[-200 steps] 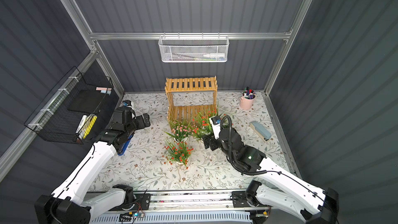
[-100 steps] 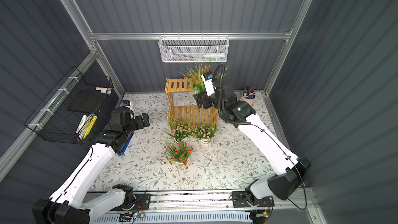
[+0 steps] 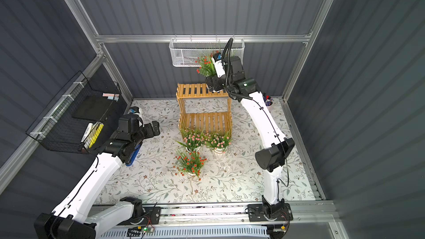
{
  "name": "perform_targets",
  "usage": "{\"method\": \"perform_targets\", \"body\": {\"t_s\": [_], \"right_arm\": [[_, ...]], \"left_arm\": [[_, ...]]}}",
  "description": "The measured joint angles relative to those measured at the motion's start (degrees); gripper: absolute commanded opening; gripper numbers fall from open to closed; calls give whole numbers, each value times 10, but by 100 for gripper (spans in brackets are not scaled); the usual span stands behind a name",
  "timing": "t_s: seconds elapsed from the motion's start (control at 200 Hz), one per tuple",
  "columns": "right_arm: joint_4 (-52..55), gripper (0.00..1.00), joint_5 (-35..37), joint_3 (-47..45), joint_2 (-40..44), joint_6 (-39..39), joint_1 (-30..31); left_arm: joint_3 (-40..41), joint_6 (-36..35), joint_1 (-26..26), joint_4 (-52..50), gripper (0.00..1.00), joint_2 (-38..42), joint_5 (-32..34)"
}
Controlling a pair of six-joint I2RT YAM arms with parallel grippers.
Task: Place the baby's breath potted plants on the rack by color
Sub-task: Place the baby's breath potted plant on the rack.
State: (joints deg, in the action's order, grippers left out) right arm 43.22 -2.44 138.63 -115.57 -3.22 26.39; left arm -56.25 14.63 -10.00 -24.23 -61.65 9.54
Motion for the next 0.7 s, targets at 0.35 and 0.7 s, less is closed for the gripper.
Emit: {"method": "perform_targets", "body": {"t_s": [0.35,0.7], "right_arm": [[21,71,-2,10,-45,-8,-13],[20,73,-13,34,-76,-7,-26]], "left_arm": [[0,0,0,0,100,0,-13],[0,0,0,0,99,0,-15]]}}
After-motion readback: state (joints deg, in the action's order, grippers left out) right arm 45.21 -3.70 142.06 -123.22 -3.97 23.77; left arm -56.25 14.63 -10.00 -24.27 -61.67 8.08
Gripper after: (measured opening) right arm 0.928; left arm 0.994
